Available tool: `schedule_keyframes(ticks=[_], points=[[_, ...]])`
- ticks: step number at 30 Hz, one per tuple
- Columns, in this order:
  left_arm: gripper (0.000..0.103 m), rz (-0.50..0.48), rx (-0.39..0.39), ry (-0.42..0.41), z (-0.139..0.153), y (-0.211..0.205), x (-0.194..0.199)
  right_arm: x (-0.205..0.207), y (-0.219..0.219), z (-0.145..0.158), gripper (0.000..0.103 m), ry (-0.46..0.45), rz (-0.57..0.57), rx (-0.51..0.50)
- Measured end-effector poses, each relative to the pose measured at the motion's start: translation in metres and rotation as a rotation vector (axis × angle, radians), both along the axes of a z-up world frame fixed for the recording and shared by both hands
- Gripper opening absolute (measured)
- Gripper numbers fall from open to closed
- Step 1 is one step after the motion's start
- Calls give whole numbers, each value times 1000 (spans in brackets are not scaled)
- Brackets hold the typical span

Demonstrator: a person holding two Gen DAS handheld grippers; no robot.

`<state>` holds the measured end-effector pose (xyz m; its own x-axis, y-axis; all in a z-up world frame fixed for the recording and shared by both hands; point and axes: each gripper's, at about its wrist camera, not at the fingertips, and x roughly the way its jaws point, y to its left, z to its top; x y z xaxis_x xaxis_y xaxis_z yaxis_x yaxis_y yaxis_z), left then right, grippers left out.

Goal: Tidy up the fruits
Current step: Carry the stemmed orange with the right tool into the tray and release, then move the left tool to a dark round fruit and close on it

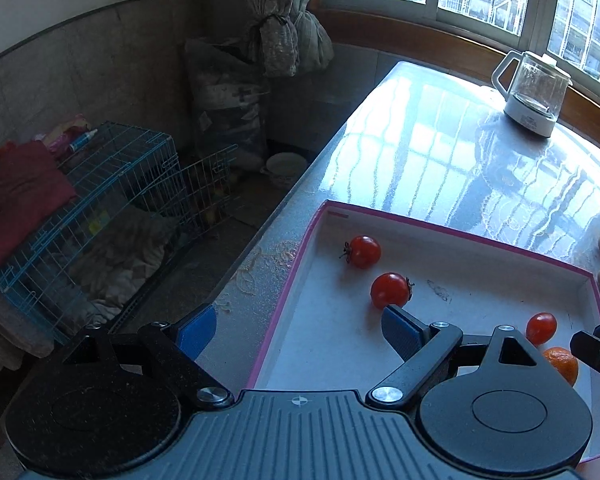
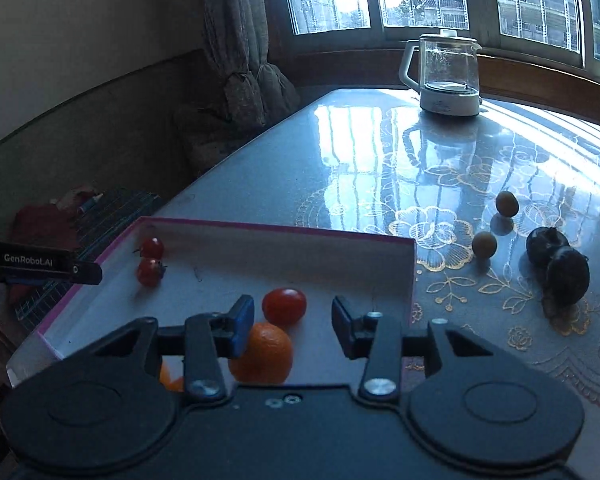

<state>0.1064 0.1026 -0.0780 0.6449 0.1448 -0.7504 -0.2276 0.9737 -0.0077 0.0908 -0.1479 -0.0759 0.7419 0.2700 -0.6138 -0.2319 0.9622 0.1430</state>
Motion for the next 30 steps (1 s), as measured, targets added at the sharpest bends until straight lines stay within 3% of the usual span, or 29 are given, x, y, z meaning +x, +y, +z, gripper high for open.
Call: schedule_keyframes(ticks=[3,4,5,8,11,14,22,30], points=[[89,-19,8,-12,4,-4,-2,-9,-10,9,61,-40,-43,33],[89,-32,13,-21,7,-8,-2,-14,-15,12,78,-56,-66,42],[89,-47,16,-31,10,-12,-2,-19,-20,15,85,-74,-92,47],[89,-105,25,-69,20,-34,-3,-34,-45,24,85,-117,-171,53],[89,-198,26,-111,30,-70,-4,-52,-75,29,96,-138,-263,66],[89,-296,15,-142,36,-112,-4,-70,-105,33,97,-156,-353,64],[89,-531,-21,-209,32,-253,2,-112,-181,32,100,-177,-543,78],[89,-469,-68,-161,8,-345,15,-133,-231,20,100,-145,-626,103]])
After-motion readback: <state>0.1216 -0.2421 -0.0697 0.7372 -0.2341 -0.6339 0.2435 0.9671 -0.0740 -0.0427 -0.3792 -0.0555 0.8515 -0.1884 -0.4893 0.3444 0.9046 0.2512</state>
